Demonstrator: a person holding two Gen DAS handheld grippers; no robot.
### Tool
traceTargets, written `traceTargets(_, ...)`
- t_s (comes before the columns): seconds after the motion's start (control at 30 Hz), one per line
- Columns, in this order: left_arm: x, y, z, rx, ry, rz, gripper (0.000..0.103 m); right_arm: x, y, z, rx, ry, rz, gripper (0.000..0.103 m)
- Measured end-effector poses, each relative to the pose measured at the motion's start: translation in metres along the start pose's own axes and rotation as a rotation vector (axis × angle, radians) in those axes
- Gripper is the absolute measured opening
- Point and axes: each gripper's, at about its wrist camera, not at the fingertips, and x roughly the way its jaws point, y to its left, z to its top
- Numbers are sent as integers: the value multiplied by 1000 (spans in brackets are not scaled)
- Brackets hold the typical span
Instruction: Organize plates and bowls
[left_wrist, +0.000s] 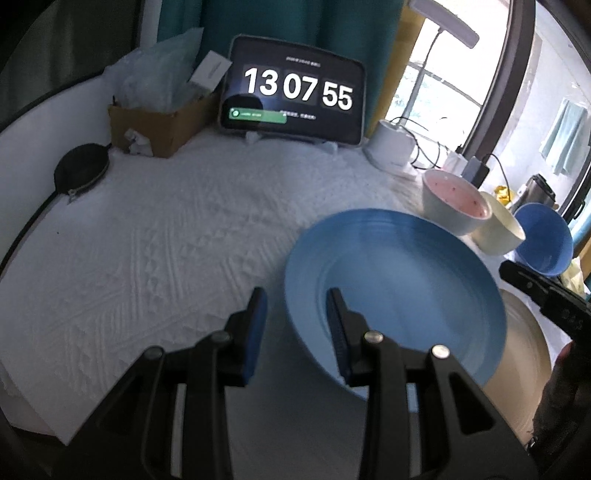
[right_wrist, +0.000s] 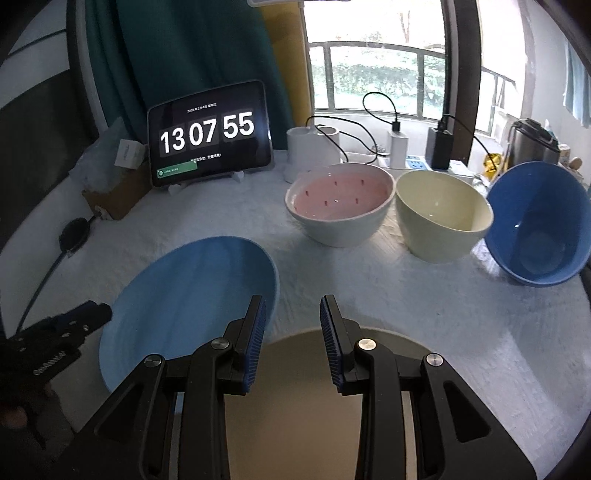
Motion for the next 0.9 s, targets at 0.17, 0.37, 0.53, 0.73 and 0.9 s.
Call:
traceTargets(0.17, 13, 2, 2, -8, 25, -4, 35, 13, 6, 3, -8, 24, 12, 33)
traceTargets(0.37, 27, 1, 0, -12, 76, -24, 45, 27, 12, 3, -13, 57, 23, 33)
traceTargets(0.53, 31, -1, 0, -18, 79, -30, 45, 36, 13, 5, -5, 78, 34, 33)
traceTargets(0.73, 33, -8, -1, 24, 64, 8, 45, 41, 13, 5, 2, 94, 41, 33)
traceTargets(0.9, 32, -12, -2, 56, 71, -25, 41, 37, 15, 4, -10, 75, 48, 22)
